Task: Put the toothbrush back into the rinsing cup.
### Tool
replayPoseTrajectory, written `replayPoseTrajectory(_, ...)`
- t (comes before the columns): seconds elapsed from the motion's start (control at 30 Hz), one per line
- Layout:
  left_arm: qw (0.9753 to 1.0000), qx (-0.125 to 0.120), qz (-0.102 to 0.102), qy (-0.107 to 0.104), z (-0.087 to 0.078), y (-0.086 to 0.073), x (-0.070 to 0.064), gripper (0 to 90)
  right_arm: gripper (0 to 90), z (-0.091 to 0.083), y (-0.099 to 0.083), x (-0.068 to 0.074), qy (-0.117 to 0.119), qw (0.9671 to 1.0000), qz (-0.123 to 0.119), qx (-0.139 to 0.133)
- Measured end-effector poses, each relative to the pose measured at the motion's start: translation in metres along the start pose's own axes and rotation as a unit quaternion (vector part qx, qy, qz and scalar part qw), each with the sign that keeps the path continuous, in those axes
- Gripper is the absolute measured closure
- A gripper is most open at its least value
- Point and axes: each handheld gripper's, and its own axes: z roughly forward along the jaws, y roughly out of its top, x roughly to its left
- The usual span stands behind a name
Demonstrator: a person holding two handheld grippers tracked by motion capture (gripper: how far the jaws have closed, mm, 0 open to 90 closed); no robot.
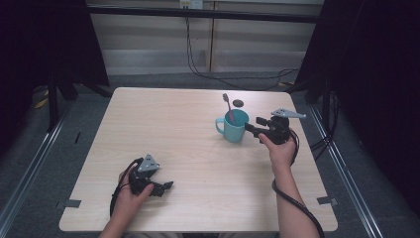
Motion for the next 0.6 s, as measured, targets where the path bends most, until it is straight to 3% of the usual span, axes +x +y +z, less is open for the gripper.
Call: replayPoseTrajectory(0.6, 1.0000, -0.001, -0.002, 0.001, 0.000, 0.000, 0.000, 15.0, 18.9, -0.011, -0.010, 0.008, 0.000, 0.9985, -0.017, 0.052)
